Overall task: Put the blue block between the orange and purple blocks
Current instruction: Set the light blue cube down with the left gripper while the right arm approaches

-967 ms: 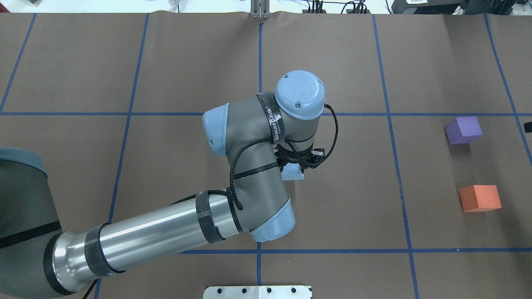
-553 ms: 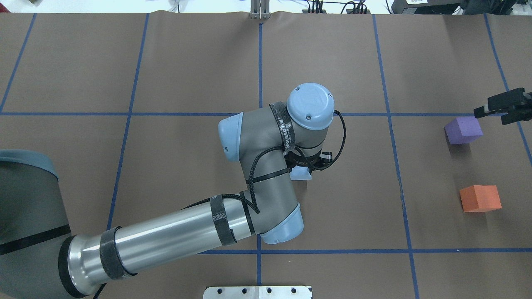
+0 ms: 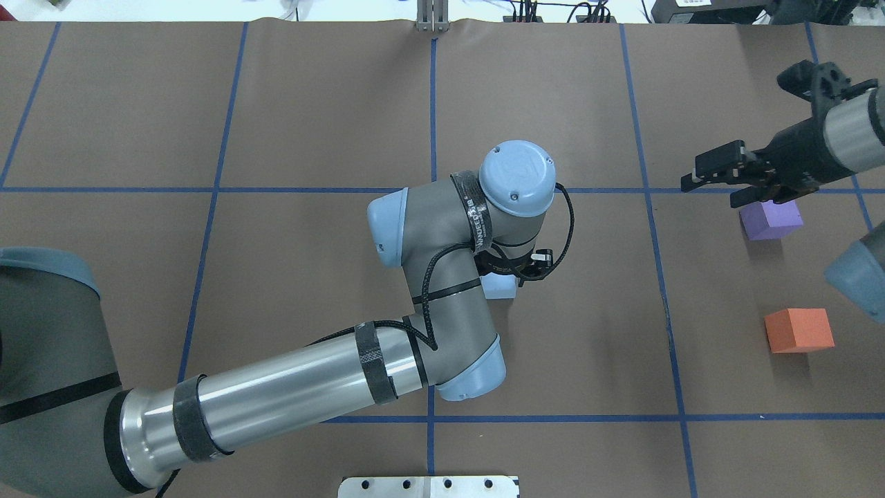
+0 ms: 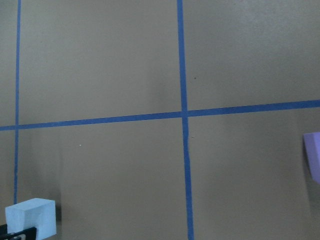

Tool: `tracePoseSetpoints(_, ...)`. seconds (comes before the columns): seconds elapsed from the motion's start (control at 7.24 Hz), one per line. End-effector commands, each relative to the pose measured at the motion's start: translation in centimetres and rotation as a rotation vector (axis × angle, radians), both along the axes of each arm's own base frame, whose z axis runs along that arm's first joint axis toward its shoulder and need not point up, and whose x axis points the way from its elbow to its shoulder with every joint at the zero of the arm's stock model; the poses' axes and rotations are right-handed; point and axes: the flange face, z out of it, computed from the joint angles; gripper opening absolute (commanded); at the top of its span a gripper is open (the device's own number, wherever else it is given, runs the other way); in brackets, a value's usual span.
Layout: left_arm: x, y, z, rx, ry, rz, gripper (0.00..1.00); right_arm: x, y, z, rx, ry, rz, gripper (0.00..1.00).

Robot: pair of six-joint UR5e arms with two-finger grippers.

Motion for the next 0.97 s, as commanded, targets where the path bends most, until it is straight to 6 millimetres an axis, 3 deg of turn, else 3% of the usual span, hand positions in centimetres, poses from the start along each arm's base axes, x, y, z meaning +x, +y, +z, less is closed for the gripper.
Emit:
tracePoseSetpoints(0.0, -0.9, -1.0, -0.4, -0.008, 0.011, -0.027, 1.0, -5.6, 0.8, -3.2, -0.073, -0.026, 0.025, 1.0)
tracePoseSetpoints(0.14, -3.1, -2.2, -2.0, -0.008, 0.044, -0.062, 1.0, -7.9, 1.2, -4.8, -0.032, -0.022, 0.044, 1.0)
tracePoseSetpoints(0.28, -6.9, -3.3, -1.7, 0.005, 0.079, -0.096, 1.0, -12.3, 3.0, -5.5, -0.067, -0.004, 0.087, 1.0)
tracePoseSetpoints(0.41, -11.8, -3.7, 3.1, 0.01, 0.081, -0.129, 1.0, -17.1, 4.6, -7.7, -0.124, 0.03, 0.121, 0.99)
tracePoseSetpoints(0.55, -17.4, -3.7, 9.0, -0.004, 0.076, -0.148, 1.0, -19.1, 4.2, -10.8, -0.162, 0.096, 0.126, 0.98)
tracePoseSetpoints(0.69, -22.3, -4.9, 12.2, -0.042, 0.083, -0.166, 1.0, -21.3, 5.4, -11.9, -0.203, 0.126, 0.114, 0.98)
tracePoseSetpoints(0.83, -25.9, -6.3, 13.7, -0.079, 0.093, -0.184, 1.0, -23.7, 6.3, -12.2, -0.24, 0.131, 0.143, 0.97)
